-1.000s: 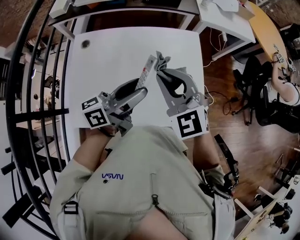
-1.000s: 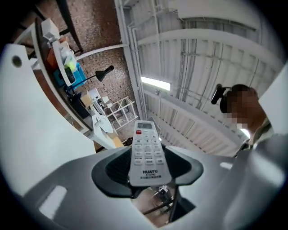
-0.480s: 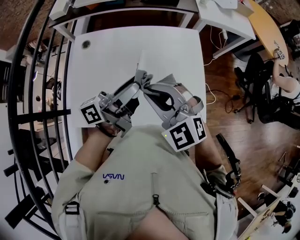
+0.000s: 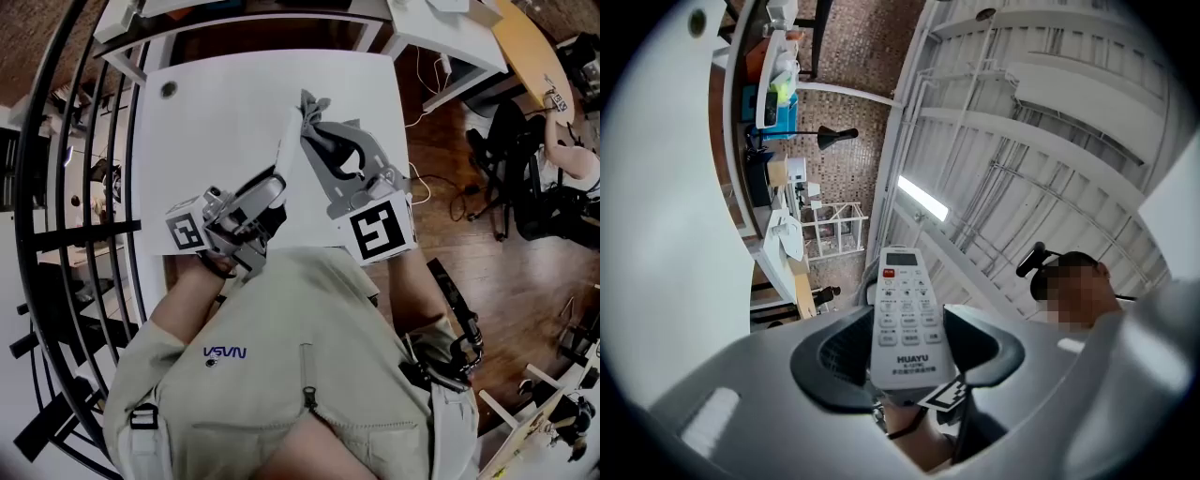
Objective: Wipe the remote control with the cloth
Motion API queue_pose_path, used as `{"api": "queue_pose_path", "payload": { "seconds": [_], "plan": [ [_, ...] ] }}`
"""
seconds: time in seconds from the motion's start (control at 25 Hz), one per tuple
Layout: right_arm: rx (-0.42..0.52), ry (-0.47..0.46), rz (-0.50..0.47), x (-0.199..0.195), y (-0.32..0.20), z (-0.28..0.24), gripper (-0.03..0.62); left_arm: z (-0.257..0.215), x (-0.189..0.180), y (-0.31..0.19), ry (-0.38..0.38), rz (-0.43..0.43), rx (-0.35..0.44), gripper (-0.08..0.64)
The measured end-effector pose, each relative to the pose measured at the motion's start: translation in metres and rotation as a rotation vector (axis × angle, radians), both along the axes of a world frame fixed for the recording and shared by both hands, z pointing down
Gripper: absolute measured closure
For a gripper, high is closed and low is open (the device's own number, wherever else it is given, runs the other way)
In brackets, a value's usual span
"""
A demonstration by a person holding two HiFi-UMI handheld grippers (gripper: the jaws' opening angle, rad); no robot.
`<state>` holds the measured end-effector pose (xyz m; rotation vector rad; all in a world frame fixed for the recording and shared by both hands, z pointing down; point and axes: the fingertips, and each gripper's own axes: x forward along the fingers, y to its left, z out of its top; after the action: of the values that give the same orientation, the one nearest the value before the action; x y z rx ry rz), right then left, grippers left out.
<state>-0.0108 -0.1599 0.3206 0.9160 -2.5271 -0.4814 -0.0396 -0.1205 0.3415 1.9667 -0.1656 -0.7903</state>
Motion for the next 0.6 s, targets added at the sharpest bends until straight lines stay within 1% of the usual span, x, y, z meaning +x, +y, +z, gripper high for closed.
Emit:
{"api": "queue_pose_path", "payload": {
  "seconds": [0.16, 0.28, 0.32, 0.48, 0.6],
  "plan": [
    [-0.026, 0.039, -0.088, -0.013, 0.021, 0.011, 0.557, -0.006, -0.006, -0.003, 0.031, -0.015, 0.0, 0.316],
    [-0.047, 0.059, -0.139, -0.022, 0.036, 0.018, 0.557, -0.016, -0.007, -0.004, 0.077, -0.016, -0.004, 0.316],
    [-0.054, 0.064, -0.149, -0.024, 0.04, 0.019, 0.557, -0.017, -0.008, -0.005, 0.081, -0.018, -0.001, 0.316],
    [-0.07, 0.072, -0.156, -0.022, 0.049, 0.023, 0.557, -0.013, -0.006, -0.003, 0.065, -0.02, 0.006, 0.316],
    [-0.083, 0.099, -0.213, -0.025, 0.064, 0.027, 0.557, -0.008, -0.008, -0.007, 0.05, -0.043, -0.009, 0.316]
  ]
}}
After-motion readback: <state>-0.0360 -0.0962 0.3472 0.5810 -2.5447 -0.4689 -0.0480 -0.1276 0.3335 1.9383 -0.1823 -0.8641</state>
